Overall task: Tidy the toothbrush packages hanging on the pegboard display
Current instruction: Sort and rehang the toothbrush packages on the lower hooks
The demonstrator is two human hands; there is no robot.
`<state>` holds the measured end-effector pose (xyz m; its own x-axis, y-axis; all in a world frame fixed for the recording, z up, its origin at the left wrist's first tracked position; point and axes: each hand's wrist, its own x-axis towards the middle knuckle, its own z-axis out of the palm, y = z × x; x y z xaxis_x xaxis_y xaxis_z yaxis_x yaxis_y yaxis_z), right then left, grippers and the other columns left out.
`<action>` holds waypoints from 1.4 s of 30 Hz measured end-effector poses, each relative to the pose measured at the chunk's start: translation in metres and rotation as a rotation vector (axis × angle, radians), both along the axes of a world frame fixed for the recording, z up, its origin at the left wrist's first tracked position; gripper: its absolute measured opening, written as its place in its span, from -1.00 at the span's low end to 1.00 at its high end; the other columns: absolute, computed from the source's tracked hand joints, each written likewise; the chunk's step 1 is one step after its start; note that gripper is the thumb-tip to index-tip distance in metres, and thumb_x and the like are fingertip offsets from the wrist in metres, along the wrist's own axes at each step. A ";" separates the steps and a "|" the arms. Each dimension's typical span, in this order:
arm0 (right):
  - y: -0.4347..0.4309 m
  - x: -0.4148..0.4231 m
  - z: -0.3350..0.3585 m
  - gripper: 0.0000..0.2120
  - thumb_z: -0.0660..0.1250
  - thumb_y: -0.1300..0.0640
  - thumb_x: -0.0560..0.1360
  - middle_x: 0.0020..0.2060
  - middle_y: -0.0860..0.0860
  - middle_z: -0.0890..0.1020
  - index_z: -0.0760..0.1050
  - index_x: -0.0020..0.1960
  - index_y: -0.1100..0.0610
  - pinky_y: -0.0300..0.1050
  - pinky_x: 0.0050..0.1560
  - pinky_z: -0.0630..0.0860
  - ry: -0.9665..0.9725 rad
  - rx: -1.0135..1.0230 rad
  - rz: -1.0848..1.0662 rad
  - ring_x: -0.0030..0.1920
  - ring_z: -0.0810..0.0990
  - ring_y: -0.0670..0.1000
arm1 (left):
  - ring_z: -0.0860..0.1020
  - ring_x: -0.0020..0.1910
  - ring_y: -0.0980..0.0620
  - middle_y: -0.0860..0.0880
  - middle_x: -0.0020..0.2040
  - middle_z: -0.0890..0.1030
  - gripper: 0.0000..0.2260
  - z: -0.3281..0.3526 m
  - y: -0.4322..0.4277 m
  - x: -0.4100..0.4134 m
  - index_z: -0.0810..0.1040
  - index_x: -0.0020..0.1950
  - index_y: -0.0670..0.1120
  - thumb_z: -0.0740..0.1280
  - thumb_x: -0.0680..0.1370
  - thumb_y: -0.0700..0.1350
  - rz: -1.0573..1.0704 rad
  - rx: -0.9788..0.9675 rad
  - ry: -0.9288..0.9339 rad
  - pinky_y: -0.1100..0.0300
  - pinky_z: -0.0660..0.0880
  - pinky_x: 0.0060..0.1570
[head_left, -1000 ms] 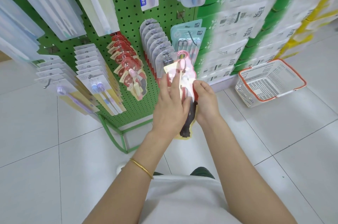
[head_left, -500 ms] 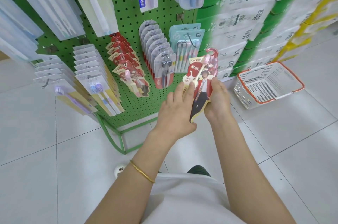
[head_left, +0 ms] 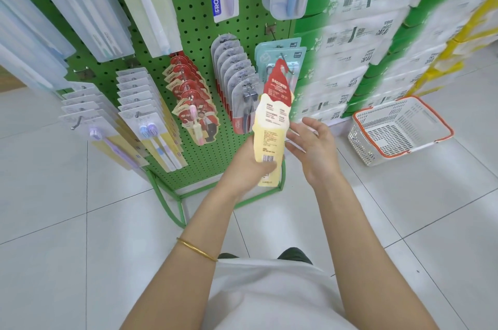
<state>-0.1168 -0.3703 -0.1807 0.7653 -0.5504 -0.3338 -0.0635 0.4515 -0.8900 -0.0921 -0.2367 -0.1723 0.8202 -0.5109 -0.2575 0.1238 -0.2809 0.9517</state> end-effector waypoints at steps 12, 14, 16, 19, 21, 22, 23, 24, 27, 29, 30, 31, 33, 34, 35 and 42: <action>0.000 -0.006 -0.001 -0.80 0.25 0.36 0.54 -0.16 0.02 0.67 0.50 0.08 0.14 -0.17 -0.25 0.55 -0.098 -0.077 0.258 -0.22 0.63 -0.01 | 0.64 0.04 -0.10 -0.07 0.03 0.67 -0.87 -0.004 0.008 0.003 0.56 0.08 -0.05 0.29 0.59 -0.06 0.186 -0.039 0.207 -0.09 0.56 0.07; -0.003 -0.008 -0.001 -0.79 0.26 0.36 0.52 -0.16 -0.01 0.68 0.51 0.08 0.13 -0.21 -0.24 0.54 -0.090 -0.118 0.340 -0.20 0.64 -0.03 | 0.64 0.01 -0.08 -0.08 0.01 0.66 -0.85 0.001 0.010 0.009 0.52 0.07 -0.12 0.28 0.59 -0.07 0.222 -0.013 0.124 -0.04 0.58 0.03; -0.007 -0.010 -0.004 -0.78 0.27 0.37 0.51 -0.16 0.00 0.68 0.51 0.08 0.14 -0.20 -0.22 0.55 -0.088 -0.133 0.424 -0.18 0.65 -0.02 | 0.64 -0.08 -0.01 -0.07 -0.04 0.65 -0.87 0.009 0.012 0.019 0.50 0.03 -0.14 0.28 0.59 -0.08 0.264 -0.015 0.023 0.15 0.59 -0.12; -0.008 -0.012 -0.005 -0.78 0.31 0.35 0.49 -0.15 0.01 0.68 0.51 0.09 0.16 -0.16 -0.19 0.55 -0.082 -0.127 0.524 -0.18 0.65 0.00 | 0.61 -0.09 0.08 -0.04 0.00 0.62 -0.89 0.025 0.014 0.034 0.48 0.07 -0.11 0.30 0.58 -0.11 0.322 -0.050 -0.090 0.32 0.54 -0.24; -0.006 -0.012 -0.007 -0.77 0.37 0.30 0.44 -0.13 0.01 0.69 0.54 0.07 0.13 -0.13 -0.15 0.56 -0.081 -0.168 0.601 -0.15 0.65 0.03 | 0.58 -0.09 0.10 -0.03 0.02 0.58 -0.86 0.032 0.016 0.040 0.46 0.14 -0.09 0.29 0.59 -0.14 0.380 -0.105 -0.129 0.35 0.53 -0.27; -0.004 -0.012 -0.008 -0.78 0.38 0.30 0.43 -0.13 0.00 0.69 0.54 0.06 0.12 -0.13 -0.15 0.56 -0.080 -0.183 0.631 -0.15 0.65 0.03 | 0.57 -0.11 0.11 -0.01 -0.01 0.57 -0.86 0.034 0.017 0.042 0.45 0.15 -0.08 0.28 0.60 -0.15 0.402 -0.128 -0.141 0.33 0.54 -0.27; -0.001 -0.012 -0.009 -0.79 0.38 0.31 0.44 -0.14 -0.01 0.69 0.54 0.04 0.12 -0.14 -0.16 0.55 -0.083 -0.190 0.652 -0.15 0.65 0.01 | 0.57 -0.12 0.11 0.01 -0.04 0.57 -0.88 0.035 0.018 0.043 0.46 0.14 -0.07 0.26 0.60 -0.16 0.420 -0.143 -0.143 0.30 0.54 -0.25; 0.002 -0.011 -0.011 -0.79 0.38 0.30 0.43 -0.15 -0.03 0.69 0.54 0.03 0.11 -0.17 -0.17 0.53 -0.089 -0.187 0.666 -0.15 0.65 -0.02 | 0.56 -0.14 0.12 0.02 -0.06 0.57 -0.90 0.036 0.020 0.044 0.46 0.12 -0.07 0.25 0.61 -0.17 0.431 -0.154 -0.131 0.27 0.53 -0.22; 0.011 -0.008 -0.015 -0.70 0.40 0.06 0.38 -0.11 -0.02 0.66 0.52 0.09 0.12 -0.12 -0.12 0.52 -0.088 -0.111 0.668 -0.12 0.63 -0.05 | 0.57 -0.13 0.09 0.01 -0.03 0.59 -0.91 0.034 0.028 0.046 0.47 0.08 -0.10 0.20 0.63 -0.21 0.450 -0.233 0.009 0.23 0.53 -0.21; 0.017 -0.005 -0.021 -0.39 0.47 -0.15 0.32 0.06 0.07 0.64 0.46 0.25 0.13 0.05 0.04 0.56 -0.093 0.033 0.681 0.03 0.62 0.05 | 0.57 -0.08 0.06 -0.01 0.02 0.60 -0.90 0.032 0.035 0.045 0.46 0.07 -0.13 0.17 0.64 -0.22 0.429 -0.280 0.090 0.17 0.55 -0.13; 0.021 -0.004 -0.023 -0.25 0.49 -0.23 0.29 0.16 0.13 0.60 0.41 0.33 0.13 0.14 0.12 0.54 -0.078 0.070 0.710 0.13 0.59 0.13 | 0.58 -0.07 0.05 -0.03 0.02 0.61 -0.90 0.031 0.039 0.044 0.45 0.08 -0.15 0.15 0.64 -0.23 0.410 -0.286 0.101 0.14 0.55 -0.08; 0.027 -0.002 -0.024 -0.17 0.49 -0.28 0.25 0.24 0.17 0.56 0.38 0.38 0.12 0.19 0.17 0.50 -0.062 0.085 0.751 0.20 0.55 0.18 | 0.58 -0.06 0.04 -0.05 -0.01 0.62 -0.89 0.029 0.043 0.044 0.45 0.10 -0.17 0.14 0.64 -0.24 0.392 -0.290 0.106 0.12 0.55 -0.03; 0.038 0.002 -0.028 -0.12 0.52 -0.29 0.21 0.27 0.20 0.52 0.38 0.38 0.12 0.21 0.22 0.46 -0.027 0.115 0.827 0.22 0.52 0.22 | 0.58 -0.01 -0.02 -0.10 -0.01 0.63 -0.87 0.025 0.051 0.045 0.44 0.12 -0.21 0.13 0.64 -0.25 0.376 -0.287 0.105 0.06 0.53 0.06; 0.043 0.005 -0.029 -0.13 0.53 -0.28 0.21 0.25 0.22 0.52 0.39 0.37 0.14 0.21 0.22 0.44 -0.019 0.142 0.861 0.20 0.52 0.21 | 0.58 0.03 -0.06 -0.14 0.02 0.63 -0.86 0.023 0.055 0.046 0.45 0.13 -0.22 0.12 0.64 -0.25 0.379 -0.279 0.102 0.03 0.51 0.11; 0.048 0.008 -0.031 -0.16 0.53 -0.27 0.21 0.23 0.22 0.52 0.42 0.34 0.15 0.21 0.22 0.44 -0.024 0.170 0.886 0.17 0.52 0.19 | 0.57 0.06 -0.11 -0.19 0.07 0.62 -0.85 0.021 0.059 0.048 0.45 0.13 -0.23 0.13 0.64 -0.25 0.389 -0.276 0.106 -0.02 0.49 0.14; 0.071 0.030 -0.033 -0.22 0.53 -0.23 0.20 0.24 0.18 0.55 0.47 0.29 0.14 0.23 0.28 0.38 -0.066 0.289 0.938 0.27 0.50 0.18 | 0.57 0.05 -0.08 -0.14 0.04 0.62 -0.86 0.019 0.079 0.062 0.46 0.10 -0.20 0.12 0.64 -0.24 0.422 -0.328 0.130 0.02 0.51 0.11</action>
<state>-0.0865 -0.2996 -0.2134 0.8719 0.3865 -0.3006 -0.4616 0.4443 -0.7678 -0.0301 -0.1575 -0.1530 0.9434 -0.2152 -0.2523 0.2833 0.1278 0.9505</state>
